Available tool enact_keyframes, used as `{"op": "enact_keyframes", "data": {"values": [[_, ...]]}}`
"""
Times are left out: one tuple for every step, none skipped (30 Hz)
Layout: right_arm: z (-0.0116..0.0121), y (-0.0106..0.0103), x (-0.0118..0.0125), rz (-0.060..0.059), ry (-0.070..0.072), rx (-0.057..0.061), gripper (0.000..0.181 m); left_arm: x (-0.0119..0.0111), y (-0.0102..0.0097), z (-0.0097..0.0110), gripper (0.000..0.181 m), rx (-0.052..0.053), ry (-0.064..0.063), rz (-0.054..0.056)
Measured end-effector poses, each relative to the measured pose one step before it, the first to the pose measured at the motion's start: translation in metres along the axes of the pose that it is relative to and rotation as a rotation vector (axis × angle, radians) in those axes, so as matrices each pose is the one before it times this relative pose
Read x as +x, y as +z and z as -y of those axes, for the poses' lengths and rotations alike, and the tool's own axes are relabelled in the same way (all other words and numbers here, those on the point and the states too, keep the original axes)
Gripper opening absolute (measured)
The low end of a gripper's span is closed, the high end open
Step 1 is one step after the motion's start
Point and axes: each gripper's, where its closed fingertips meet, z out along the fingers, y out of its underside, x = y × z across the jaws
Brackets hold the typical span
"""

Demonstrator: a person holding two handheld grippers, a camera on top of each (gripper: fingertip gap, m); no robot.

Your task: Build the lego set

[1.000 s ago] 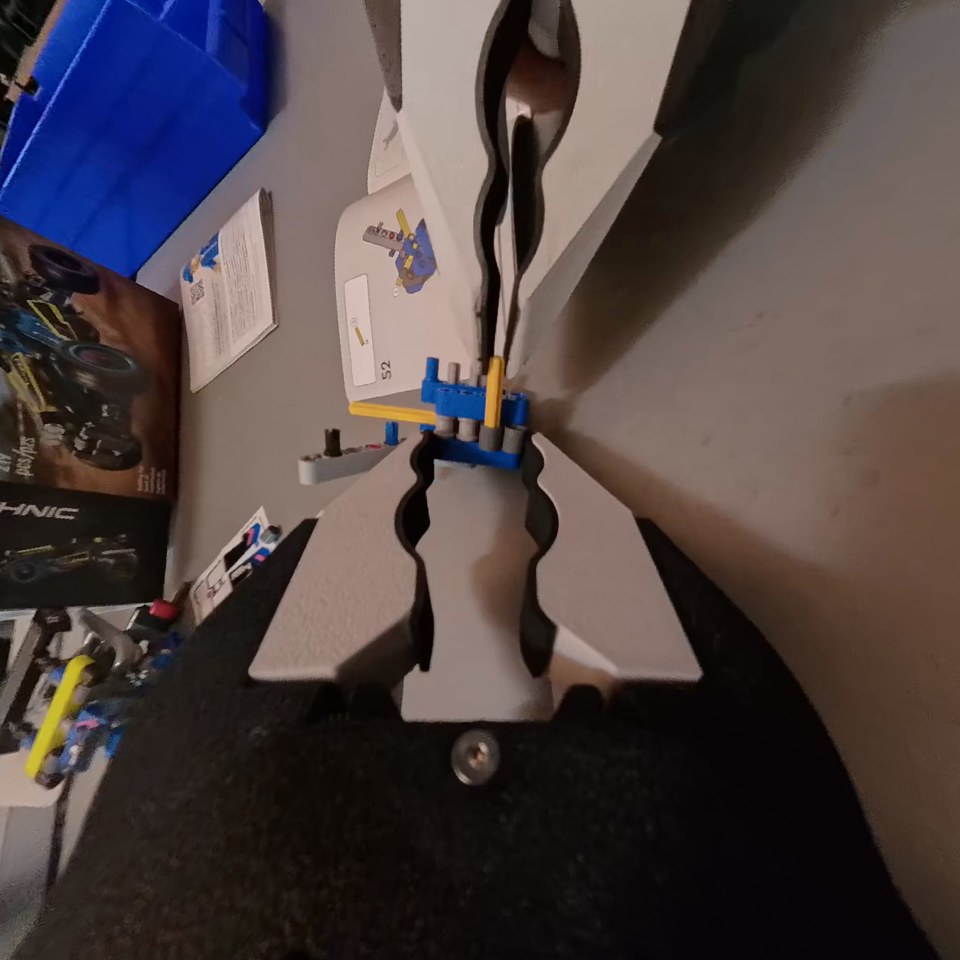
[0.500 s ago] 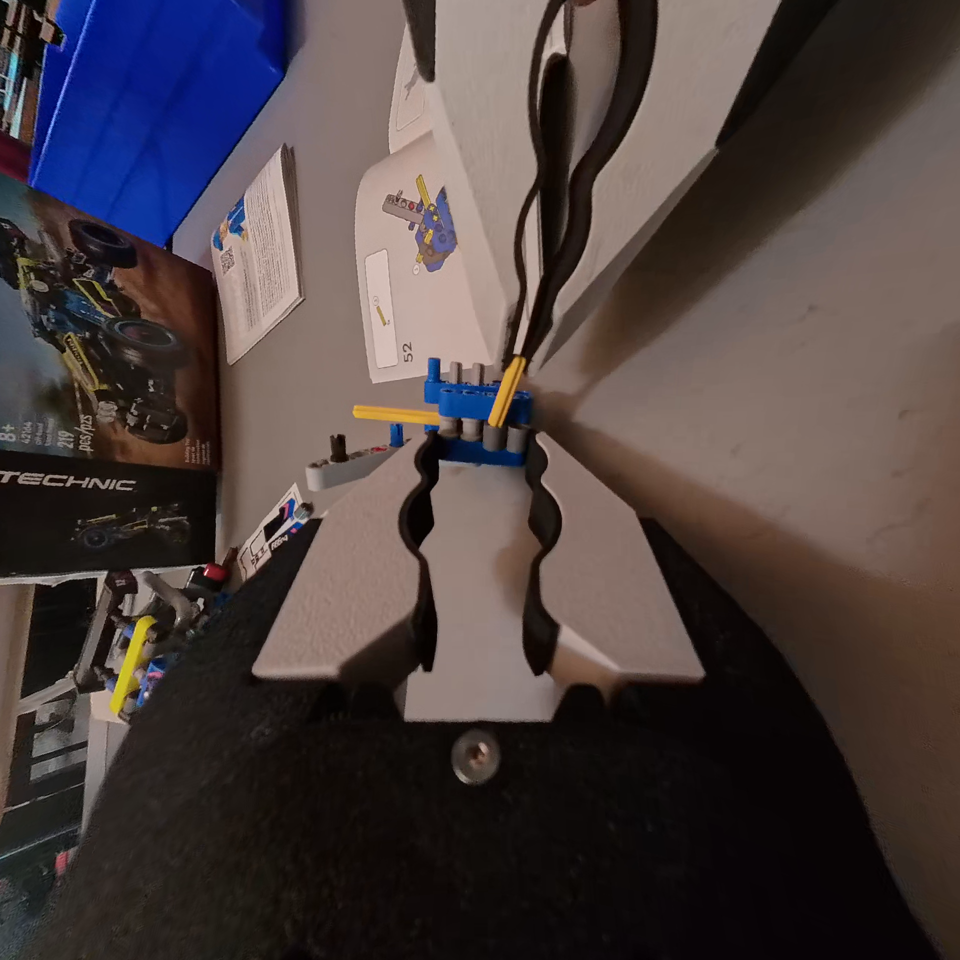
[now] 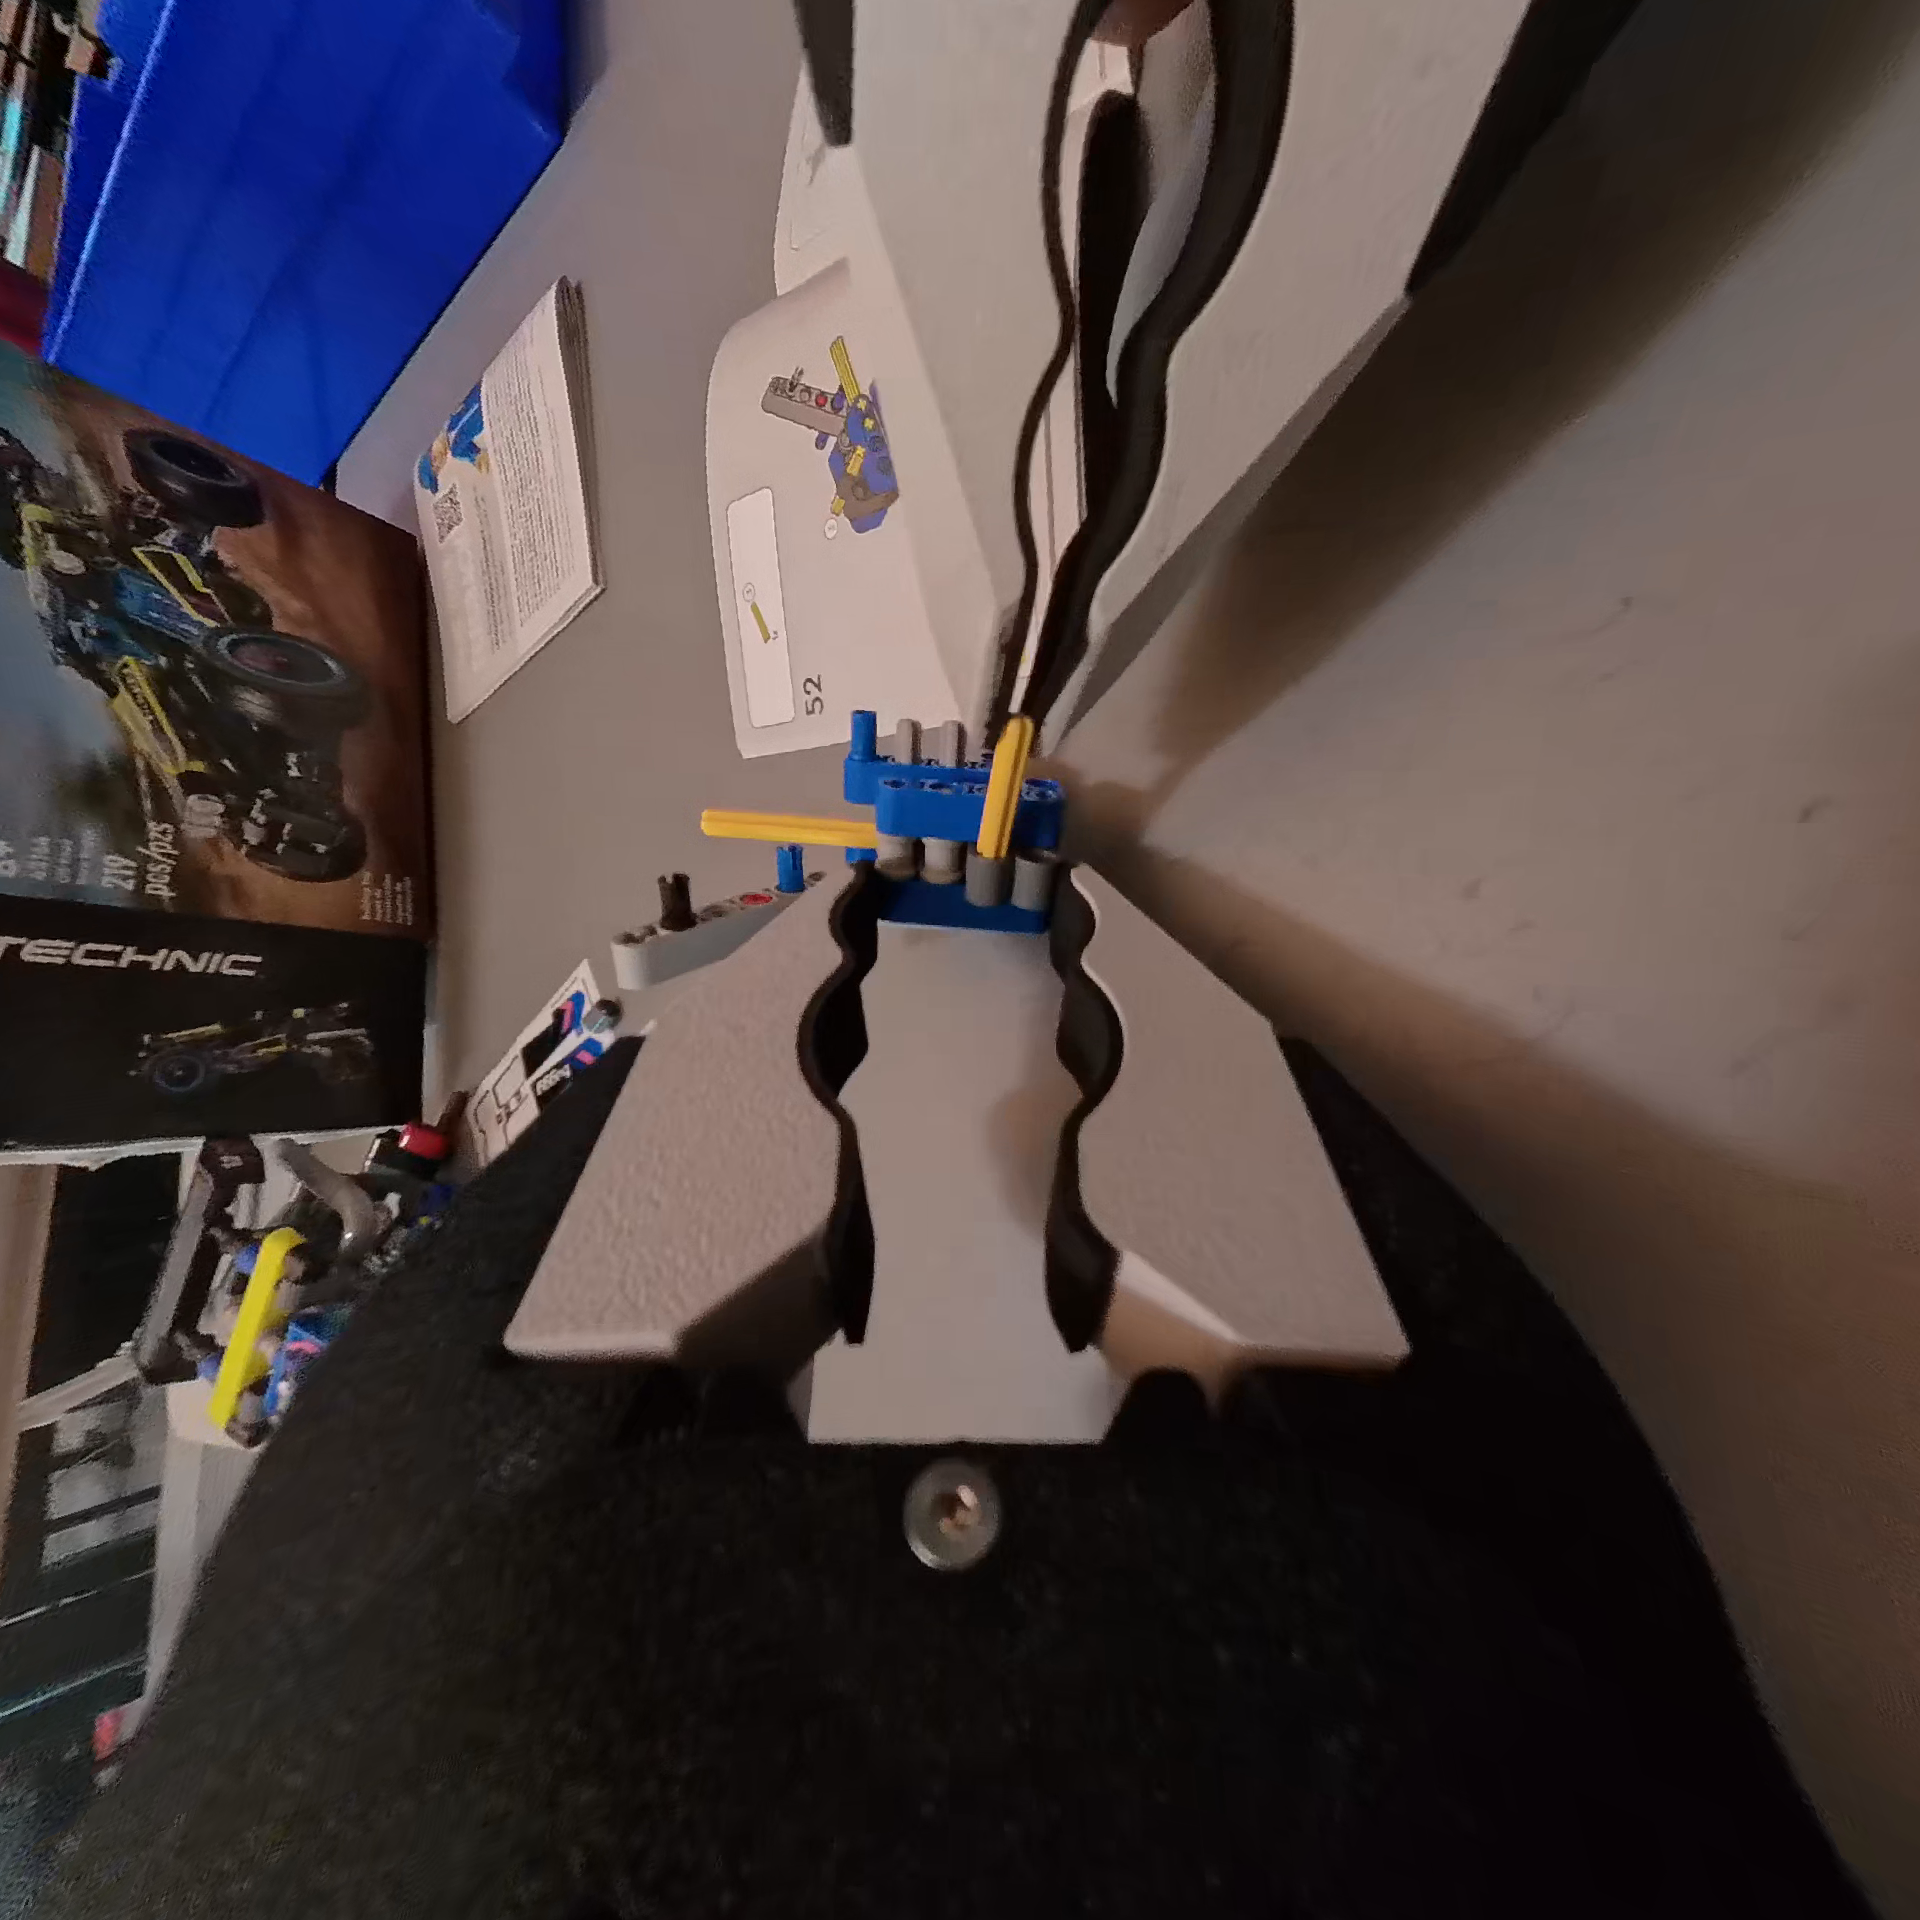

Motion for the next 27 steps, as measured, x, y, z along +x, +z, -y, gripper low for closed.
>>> {"op": "enact_keyframes", "data": {"values": [[-0.00109,0.00064,0.00005,-0.0068,-0.0298,-0.0095,0.003,0.00016,-0.00029,-0.00034,0.031,0.0052,-0.0137,-0.0096],[-0.00131,0.00065,0.00014,-0.0115,-0.0516,-0.0137,0.003,0.00067,-0.00037,0.00008,0.031,0.0078,-0.0146,-0.0121],[-0.00237,0.00074,0.00034,-0.0144,-0.0628,-0.0207,0.003,0.00065,-0.00015,0.00012,0.031,0.0073,-0.0160,-0.0120],[-0.00202,0.00067,-0.00012,-0.0076,-0.0430,-0.0159,0.003,-0.00011,-0.00014,-0.00029,0.031,0.0034,-0.0142,-0.0064],[0.00174,-0.00025,-0.00109,0.0067,-0.0142,0.0105,0.003,-0.00003,-0.00011,-0.00014,0.031,0.0035,-0.0092,-0.0046],[0.00117,-0.00019,0.00043,-0.0021,-0.0008,0.0084,0.003,0.00006,-0.00010,-0.00008,0.031,0.0028,-0.0022,-0.0022],[-0.00034,0.00013,0.00008,-0.0018,-0.0091,-0.0022,0.003,0.00007,-0.00001,-0.00005,0.031,0.0004,0.0023,-0.0008],[-0.00025,0.00008,0.00020,-0.0047,-0.0251,-0.0078,0.003,0.00008,-0.00004,-0.00002,0.031,-0.0035,0.0013,-0.0004],[-0.00028,-0.00006,0.00010,-0.0042,-0.0409,-0.0123,0.002,0.00013,-0.00006,-0.00007,0.031,-0.0061,0.0044,0.0002],[-0.00046,0.00007,0.00010,-0.0005,-0.0387,-0.0156,0.002,0.00008,-0.00021,-0.00006,0.031,-0.0089,0.0091,0.0011],[-0.00080,0.00024,-0.00004,0.0039,-0.0230,-0.0130,0.002,0.00023,-0.00042,-0.00031,0.031,-0.0136,0.0088,0.0007],[0.00016,0.00001,-0.00002,0.0061,-0.0158,-0.0053,0.002,0.00016,-0.00049,-0.00026,0.031,-0.0163,0.0090,0.0000],[0.00066,-0.00052,-0.00023,0.0092,-0.0181,-0.0037,0.002,0.00040,-0.00061,-0.00011,0.031,-0.0164,0.0105,-0.0007],[0.00066,-0.00063,0.00002,0.0122,-0.0162,-0.0079,0.002,0.00046,-0.00045,-0.00009,0.031,-0.0168,0.0121,0.0003],[0.00085,-0.00042,-0.00027,0.0152,-0.0083,-0.0074,0.002,0.00035,-0.00053,-0.00019,0.031,-0.0186,0.0140,0.0027],[0.00177,-0.00039,0.00012,0.0110,-0.0041,0.0016,0.002,0.00015,-0.00052,-0.00043,0.031,-0.0194,0.0135,0.0032],[0.00126,-0.00036,-0.00044,0.0138,0.0041,-0.0010,0.002,0.00025,-0.00076,-0.00034,0.031,-0.0174,0.0103,0.0004],[0.00195,-0.00055,-0.00016,0.0111,0.0108,0.0062,0.002,0.00045,-0.00090,-0.00024,0.031,-0.0148,0.0081,-0.0016],[0.00241,-0.00093,-0.00002,0.0094,0.0136,0.0109,0.002,0.00056,-0.00073,-0.00003,0.031,-0.0123,0.0091,-0.0001],[0.00077,-0.00084,-0.00046,0.0106,-0.0003,-0.0045,0.002,0.00060,-0.00055,0.00037,0.031,-0.0100,0.0103,0.0015],[0.00054,-0.00090,0.00006,0.0057,-0.0092,-0.0067,0.002,0.00045,-0.00048,0.00051,0.031,-0.0090,0.0116,0.0029],[0.00007,-0.00037,0.00018,0.0054,-0.0032,-0.0086,0.002,0.00009,-0.00059,0.00025,0.031,-0.0101,0.0171,0.0070],[0.00007,0.00064,0.00051,0.0013,0.0083,-0.0008,0.002,-0.00060,-0.00045,-0.00049,0.031,-0.0127,0.0237,0.0127],[0.00009,0.00139,0.00024,0.0005,0.0208,0.0105,0.002,-0.00097,-0.00029,-0.00133,0.031,-0.0142,0.0229,0.0134],[0.00035,0.00089,0.00063,-0.0036,0.0212,0.0174,0.002,-0.00073,-0.00019,-0.00125,0.031,-0.0104,0.0149,0.0090],[0.00053,-0.00005,0.00070,-0.0018,0.0205,0.0145,0.002,-0.00055,-0.00036,-0.00032,0.031,-0.0017,0.0082,0.0061],[0.00106,-0.00073,0.00086,-0.0009,0.0134,0.0098,0.002,-0.00017,-0.00064,0.00033,0.031,0.0046,0.0029,0.0030]]}}
